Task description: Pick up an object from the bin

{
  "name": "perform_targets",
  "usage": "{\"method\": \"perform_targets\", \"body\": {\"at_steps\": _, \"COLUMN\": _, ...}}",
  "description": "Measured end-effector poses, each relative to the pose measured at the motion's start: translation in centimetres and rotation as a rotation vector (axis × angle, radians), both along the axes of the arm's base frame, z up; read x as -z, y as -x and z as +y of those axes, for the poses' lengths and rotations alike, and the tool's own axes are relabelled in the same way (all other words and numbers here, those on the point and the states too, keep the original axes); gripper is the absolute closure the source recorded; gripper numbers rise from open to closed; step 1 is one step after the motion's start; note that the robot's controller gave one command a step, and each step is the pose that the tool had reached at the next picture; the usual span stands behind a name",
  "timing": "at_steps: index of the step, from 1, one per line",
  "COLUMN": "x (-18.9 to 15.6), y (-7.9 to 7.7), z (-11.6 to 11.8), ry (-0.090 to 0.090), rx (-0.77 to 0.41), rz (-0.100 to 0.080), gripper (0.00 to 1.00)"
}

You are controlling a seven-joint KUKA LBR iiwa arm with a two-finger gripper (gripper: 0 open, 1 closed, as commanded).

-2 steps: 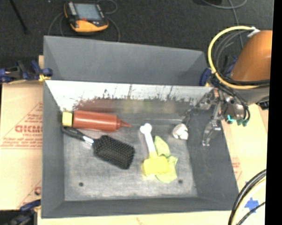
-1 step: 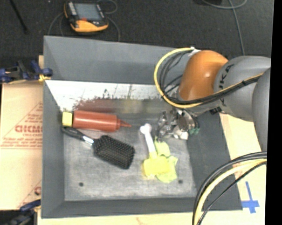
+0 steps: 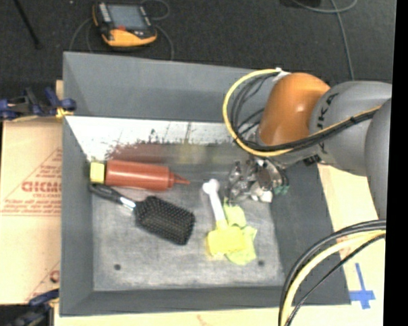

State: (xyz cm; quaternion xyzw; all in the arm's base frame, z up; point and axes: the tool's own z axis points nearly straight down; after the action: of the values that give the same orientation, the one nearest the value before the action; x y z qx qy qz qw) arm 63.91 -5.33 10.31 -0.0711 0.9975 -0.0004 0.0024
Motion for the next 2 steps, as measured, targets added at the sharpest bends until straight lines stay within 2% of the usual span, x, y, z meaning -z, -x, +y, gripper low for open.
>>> {"method": "perform_targets", "body": {"at_steps": 1, "x": -4.0, "y": 1.7, "z": -2.4, "ry": -0.001, "rx": -0.084, "rz": 0.005, "gripper": 1.00}}
{"method": "perform_targets", "body": {"at_steps": 2, "x": -8.2, "y": 0.9, "z": -4.7, "ry": 0.002, "rx": -0.258, "rz": 0.000, "gripper": 1.00}}
